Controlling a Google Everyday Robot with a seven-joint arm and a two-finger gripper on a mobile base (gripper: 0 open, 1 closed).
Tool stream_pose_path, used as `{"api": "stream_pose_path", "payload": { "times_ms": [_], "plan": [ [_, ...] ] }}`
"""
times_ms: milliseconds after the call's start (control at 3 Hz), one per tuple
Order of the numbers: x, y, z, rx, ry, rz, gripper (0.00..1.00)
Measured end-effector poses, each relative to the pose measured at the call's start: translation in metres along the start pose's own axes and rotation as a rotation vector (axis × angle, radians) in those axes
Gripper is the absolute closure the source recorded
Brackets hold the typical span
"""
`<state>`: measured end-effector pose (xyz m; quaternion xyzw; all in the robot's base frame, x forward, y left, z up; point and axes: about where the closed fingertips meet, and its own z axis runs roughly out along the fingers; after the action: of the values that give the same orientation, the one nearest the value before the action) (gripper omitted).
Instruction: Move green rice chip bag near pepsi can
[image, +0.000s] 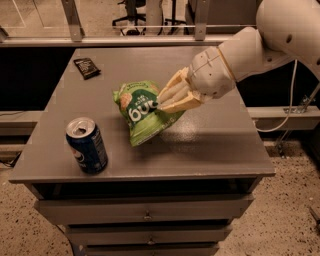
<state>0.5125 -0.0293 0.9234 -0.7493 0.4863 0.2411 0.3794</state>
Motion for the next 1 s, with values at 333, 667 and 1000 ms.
{"api": "stream_pose_path", "payload": {
  "times_ms": [333,667,1000],
  "plan": [
    [0.000,0.000,0.000,0.000,0.000,0.000,1.00],
    [0.004,0.004,0.016,-0.020,-0.012,0.008,1.00],
    [0.008,0.009,0.034,-0.070,-0.025,0.025,1.00]
  ]
}}
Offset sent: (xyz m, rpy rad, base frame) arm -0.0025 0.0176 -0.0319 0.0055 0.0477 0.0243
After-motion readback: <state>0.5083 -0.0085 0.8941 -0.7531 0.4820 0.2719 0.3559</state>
